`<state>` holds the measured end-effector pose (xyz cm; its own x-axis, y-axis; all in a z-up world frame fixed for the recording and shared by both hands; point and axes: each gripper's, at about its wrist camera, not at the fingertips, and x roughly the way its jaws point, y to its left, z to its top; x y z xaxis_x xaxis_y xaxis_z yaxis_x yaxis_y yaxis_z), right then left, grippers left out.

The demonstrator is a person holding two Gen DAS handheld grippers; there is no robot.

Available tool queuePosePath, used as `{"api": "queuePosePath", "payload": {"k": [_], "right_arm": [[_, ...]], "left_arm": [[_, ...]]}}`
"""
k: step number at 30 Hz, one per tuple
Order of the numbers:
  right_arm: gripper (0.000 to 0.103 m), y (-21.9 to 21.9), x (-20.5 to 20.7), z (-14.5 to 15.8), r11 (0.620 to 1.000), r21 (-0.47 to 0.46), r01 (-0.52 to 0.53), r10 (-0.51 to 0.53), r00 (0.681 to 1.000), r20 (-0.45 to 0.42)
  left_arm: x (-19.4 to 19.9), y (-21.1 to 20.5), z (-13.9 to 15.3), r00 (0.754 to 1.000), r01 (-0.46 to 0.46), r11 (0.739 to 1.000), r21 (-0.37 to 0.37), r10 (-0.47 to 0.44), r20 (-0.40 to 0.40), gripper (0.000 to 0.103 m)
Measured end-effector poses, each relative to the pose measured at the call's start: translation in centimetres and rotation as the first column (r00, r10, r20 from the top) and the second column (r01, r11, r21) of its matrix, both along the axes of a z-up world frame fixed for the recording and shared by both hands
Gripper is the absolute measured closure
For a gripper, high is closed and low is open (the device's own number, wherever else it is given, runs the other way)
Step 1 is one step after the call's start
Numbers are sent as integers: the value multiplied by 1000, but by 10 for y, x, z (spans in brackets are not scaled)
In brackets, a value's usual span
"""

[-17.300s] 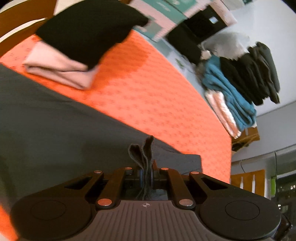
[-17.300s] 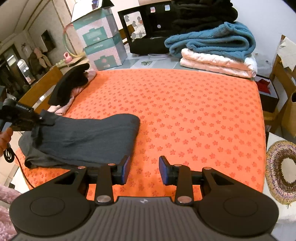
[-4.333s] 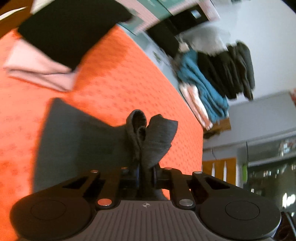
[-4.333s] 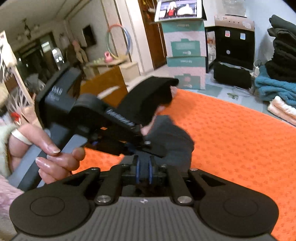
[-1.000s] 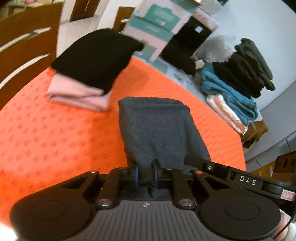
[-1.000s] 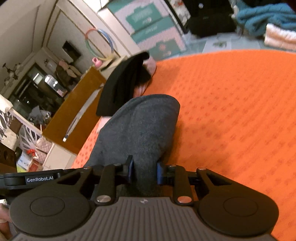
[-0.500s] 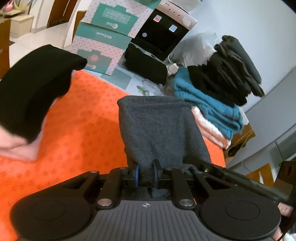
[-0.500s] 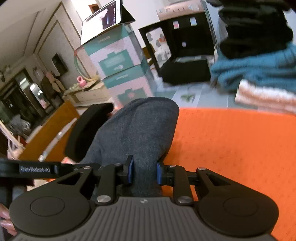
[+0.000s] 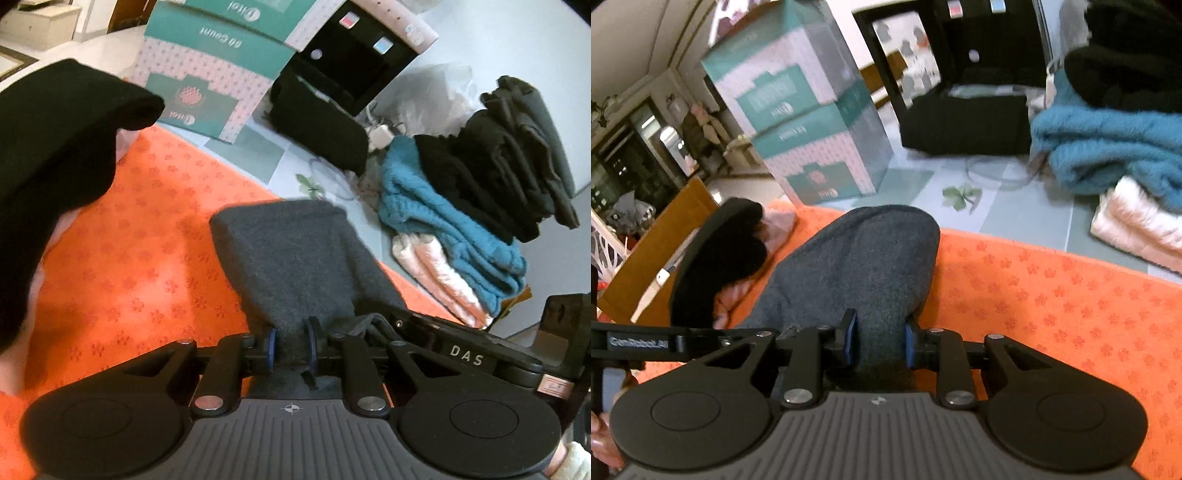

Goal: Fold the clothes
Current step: 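Lift the folded trousers with both tools and carry them toward the shelf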

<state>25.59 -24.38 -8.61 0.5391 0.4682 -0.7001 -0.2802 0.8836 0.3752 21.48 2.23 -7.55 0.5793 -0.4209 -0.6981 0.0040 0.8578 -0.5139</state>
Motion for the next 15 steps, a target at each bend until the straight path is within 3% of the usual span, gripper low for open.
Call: {"api": "queuePosePath", "payload": {"k": [4, 6, 11, 15], "right_arm": [[50, 4, -7, -7, 993, -75, 90, -90, 996, -4], [29, 5, -19, -4, 983, -75, 170, -170, 985, 9], [26, 1, -55, 1, 912, 3, 409, -409, 912, -23], [26, 2, -86, -6, 800, 124, 587, -573, 808, -135]], "left_arm": [[15, 9, -3, 1000, 15, 1000, 10, -15, 1, 76], [23, 13, -4, 1000, 22, 1000, 15, -22, 2, 67], [50, 25, -10, 998, 62, 998, 24, -62, -4, 52], [74, 25, -17, 993, 122, 992, 32, -122, -7, 40]]}}
